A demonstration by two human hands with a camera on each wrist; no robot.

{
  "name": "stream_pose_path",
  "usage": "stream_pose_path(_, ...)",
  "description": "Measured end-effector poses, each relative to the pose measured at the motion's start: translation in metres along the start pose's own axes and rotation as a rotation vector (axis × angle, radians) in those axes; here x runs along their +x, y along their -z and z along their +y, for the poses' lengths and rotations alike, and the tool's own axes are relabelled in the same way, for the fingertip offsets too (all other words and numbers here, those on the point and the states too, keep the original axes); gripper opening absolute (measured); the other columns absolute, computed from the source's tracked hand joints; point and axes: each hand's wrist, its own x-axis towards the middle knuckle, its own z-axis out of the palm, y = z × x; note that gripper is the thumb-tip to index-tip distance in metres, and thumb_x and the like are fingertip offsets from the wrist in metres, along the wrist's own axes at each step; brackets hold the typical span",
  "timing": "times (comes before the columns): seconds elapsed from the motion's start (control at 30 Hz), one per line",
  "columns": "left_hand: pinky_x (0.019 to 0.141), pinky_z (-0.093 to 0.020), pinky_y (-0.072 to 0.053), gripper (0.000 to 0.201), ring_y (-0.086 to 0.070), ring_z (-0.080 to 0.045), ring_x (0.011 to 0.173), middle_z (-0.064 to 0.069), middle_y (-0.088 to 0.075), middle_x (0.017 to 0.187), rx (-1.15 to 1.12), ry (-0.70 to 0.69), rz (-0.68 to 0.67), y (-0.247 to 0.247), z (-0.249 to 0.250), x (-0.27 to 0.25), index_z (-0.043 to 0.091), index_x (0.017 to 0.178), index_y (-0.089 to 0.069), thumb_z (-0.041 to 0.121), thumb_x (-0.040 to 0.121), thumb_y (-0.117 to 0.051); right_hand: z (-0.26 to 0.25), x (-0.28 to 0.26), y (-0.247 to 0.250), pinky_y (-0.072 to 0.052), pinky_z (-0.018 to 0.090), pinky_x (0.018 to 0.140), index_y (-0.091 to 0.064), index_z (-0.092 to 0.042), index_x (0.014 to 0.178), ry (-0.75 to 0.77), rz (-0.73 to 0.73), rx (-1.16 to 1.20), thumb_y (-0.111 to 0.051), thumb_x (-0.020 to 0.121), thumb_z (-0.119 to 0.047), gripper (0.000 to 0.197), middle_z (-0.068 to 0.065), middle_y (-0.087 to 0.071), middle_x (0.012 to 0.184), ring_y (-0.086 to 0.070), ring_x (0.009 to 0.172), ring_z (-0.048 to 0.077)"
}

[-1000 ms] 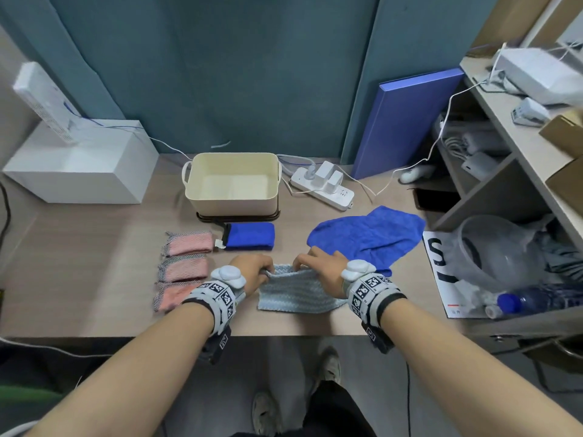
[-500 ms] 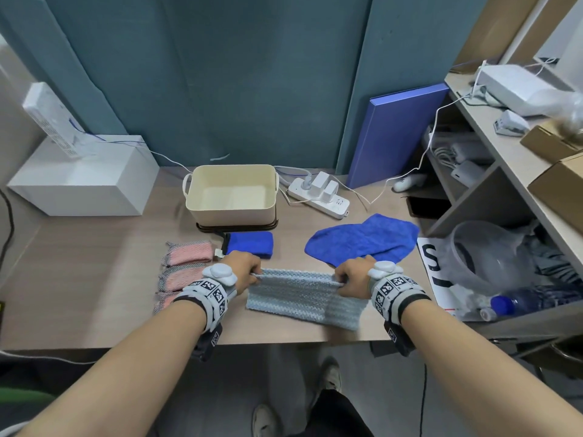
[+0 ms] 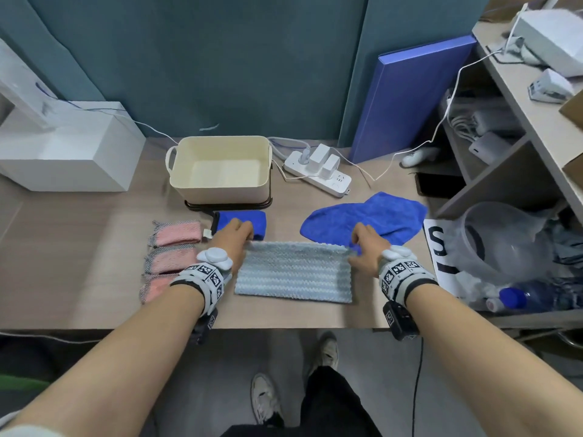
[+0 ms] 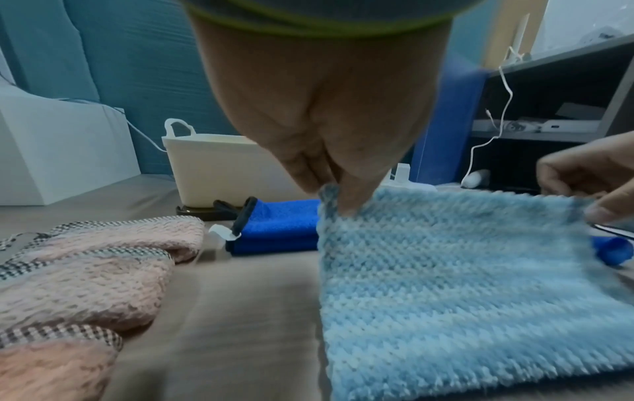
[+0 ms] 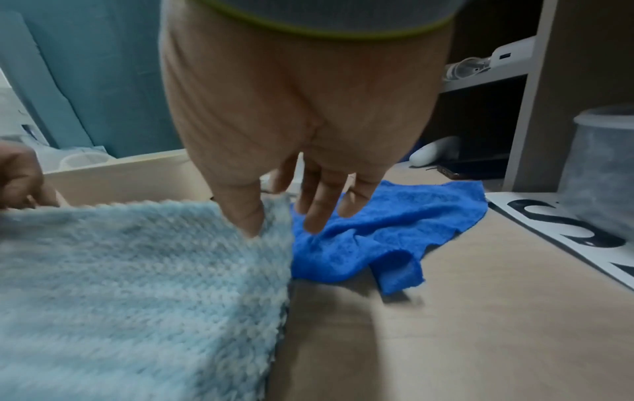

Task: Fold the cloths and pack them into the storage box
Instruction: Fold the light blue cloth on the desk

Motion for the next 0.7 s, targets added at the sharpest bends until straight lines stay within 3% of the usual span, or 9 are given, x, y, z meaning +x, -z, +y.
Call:
stream_pose_path(0.1, 0.068, -0.037, -0.043, 0.03, -0.052, -0.032, 0.08, -0.003, -0.047, 0.107, 0.088, 0.012, 0.023, -0.011, 0.002, 0.0, 0.022, 0.103, -0.055, 0.007, 0.079, -0.066, -0.002, 0.005, -0.002, -0.048, 0.041, 0.067, -0.039, -0.025, 0.098, 0.047, 0.02, -0.015, -0.07, 0.079, -0.027, 0.036, -0.003, -0.044, 0.095, -0.056, 0.075, 0.031)
stream_pose_path(0.2, 0.073, -0.033, -0.04, 0.022, -0.055, -0.027, 0.09, 0.0, -0.054, 0.104, 0.114, -0.114, -0.141, -0.029, 0.011, -0.007, 0.021, 0.1, -0.058, 0.023, 0.08, -0.068, -0.017, 0.004, -0.02, -0.049, 0.04, 0.073, -0.044, -0.03, 0.092, 0.169, -0.138, -0.113, -0.064, 0.077, -0.033, 0.026, -0.008, -0.049, 0.093, -0.055, 0.084, 0.027)
stream_pose_path(0.3, 0.081, -0.034, -0.045, 0.032, -0.054, -0.024, 0.094, 0.002, -0.054, 0.105, 0.179, -0.185, -0.264, -0.048, 0.016, -0.013, 0.024, 0.103, -0.057, 0.035, 0.077, -0.07, -0.032, 0.0, -0.05, -0.051, 0.04, 0.078, -0.046, -0.033, 0.092, 0.277, -0.221, -0.191, -0.066, 0.073, -0.045, 0.03, -0.01, -0.052, 0.095, -0.053, 0.088, 0.022)
stream_pose_path(0.4, 0.08, -0.037, -0.046, 0.035, -0.05, -0.024, 0.094, 0.001, -0.05, 0.107, 0.206, -0.18, -0.317, -0.062, 0.014, -0.022, 0.023, 0.107, -0.053, 0.023, 0.077, -0.07, -0.04, -0.007, -0.073, -0.039, 0.035, 0.078, -0.046, -0.034, 0.101, 0.333, -0.198, -0.279, -0.072, 0.074, -0.05, 0.04, -0.008, -0.05, 0.102, -0.044, 0.091, 0.017)
stream_pose_path(0.53, 0.072, -0.038, -0.044, 0.036, -0.048, -0.027, 0.091, -0.003, -0.049, 0.104, 0.178, -0.169, -0.279, -0.073, 0.008, -0.026, 0.018, 0.104, -0.052, -0.001, 0.074, -0.059, -0.04, -0.015, -0.086, -0.035, 0.037, 0.081, -0.044, -0.034, 0.105, 0.286, -0.125, -0.275, -0.069, 0.076, -0.033, 0.038, -0.005, -0.048, 0.109, -0.045, 0.102, 0.022)
stream_pose_path(0.7, 0.076, -0.037, -0.045, 0.022, -0.052, -0.026, 0.09, -0.002, -0.054, 0.1, 0.063, -0.099, -0.273, -0.076, 0.001, -0.038, 0.018, 0.096, -0.056, 0.003, 0.079, -0.054, -0.047, -0.025, -0.086, -0.034, 0.037, 0.086, -0.05, -0.032, 0.117, 0.254, -0.15, -0.256, -0.059, 0.083, -0.011, 0.041, -0.005, -0.051, 0.12, -0.046, 0.114, 0.024)
